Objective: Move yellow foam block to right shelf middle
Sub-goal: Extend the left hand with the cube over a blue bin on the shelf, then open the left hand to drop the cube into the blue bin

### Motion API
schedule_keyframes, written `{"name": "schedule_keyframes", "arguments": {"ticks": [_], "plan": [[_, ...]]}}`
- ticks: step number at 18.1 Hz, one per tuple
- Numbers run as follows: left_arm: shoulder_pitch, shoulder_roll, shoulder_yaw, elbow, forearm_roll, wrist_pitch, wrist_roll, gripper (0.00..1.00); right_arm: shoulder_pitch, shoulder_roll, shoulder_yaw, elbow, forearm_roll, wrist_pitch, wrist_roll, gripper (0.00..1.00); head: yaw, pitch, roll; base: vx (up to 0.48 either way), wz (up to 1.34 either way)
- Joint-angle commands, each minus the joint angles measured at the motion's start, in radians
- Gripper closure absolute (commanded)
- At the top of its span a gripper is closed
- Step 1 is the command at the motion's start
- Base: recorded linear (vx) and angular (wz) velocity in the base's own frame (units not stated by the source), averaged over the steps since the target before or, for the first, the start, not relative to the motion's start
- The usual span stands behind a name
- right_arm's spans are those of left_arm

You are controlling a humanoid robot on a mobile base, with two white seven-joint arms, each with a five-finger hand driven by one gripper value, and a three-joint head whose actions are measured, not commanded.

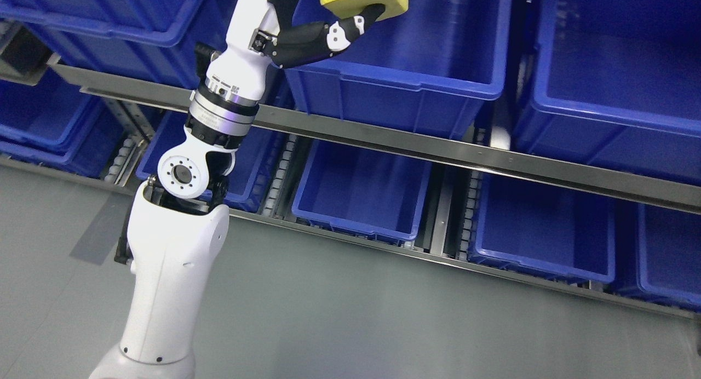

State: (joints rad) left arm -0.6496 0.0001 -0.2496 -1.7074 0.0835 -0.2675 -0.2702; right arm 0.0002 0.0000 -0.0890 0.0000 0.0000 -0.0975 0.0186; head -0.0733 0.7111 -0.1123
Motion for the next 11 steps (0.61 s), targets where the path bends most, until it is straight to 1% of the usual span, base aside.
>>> {"name": "schedule_keyframes", "arguments": {"ticks": [1, 3, 5, 7, 9, 11], "plan": [[-0.137, 0.017, -0.086, -0.005, 0.002, 0.104, 0.005, 0.62, -0.002, -0.017, 0.0, -0.017, 0.0, 0.001, 0.0, 0.0, 0.0, 0.0, 0.0, 0.071, -0.59], [-0.154, 0.017, -0.082, 0.008, 0.002, 0.207, 0.008, 0.62, -0.003, -0.017, 0.0, -0.017, 0.0, 0.001, 0.0, 0.0, 0.0, 0.0, 0.0, 0.073, -0.56], [-0.168, 0.017, -0.06, 0.038, 0.001, 0.331, 0.02, 0.62, -0.002, -0.017, 0.0, -0.017, 0.0, 0.001, 0.0, 0.0, 0.0, 0.0, 0.0, 0.081, -0.48], [-0.199, 0.017, -0.024, 0.106, -0.001, 0.491, 0.049, 0.62, -0.003, -0.017, 0.0, -0.017, 0.0, 0.001, 0.0, 0.0, 0.0, 0.0, 0.0, 0.089, -0.37], [-0.231, 0.017, 0.006, 0.171, -0.002, 0.582, 0.089, 0.62, -0.002, -0.017, 0.0, -0.017, 0.0, 0.001, 0.0, 0.0, 0.0, 0.0, 0.0, 0.083, -0.25], [-0.269, 0.017, 0.021, 0.225, -0.002, 0.642, 0.144, 0.61, -0.002, -0.017, 0.0, -0.017, 0.0, 0.001, 0.0, 0.0, 0.0, 0.0, 0.0, 0.08, -0.15]]}}
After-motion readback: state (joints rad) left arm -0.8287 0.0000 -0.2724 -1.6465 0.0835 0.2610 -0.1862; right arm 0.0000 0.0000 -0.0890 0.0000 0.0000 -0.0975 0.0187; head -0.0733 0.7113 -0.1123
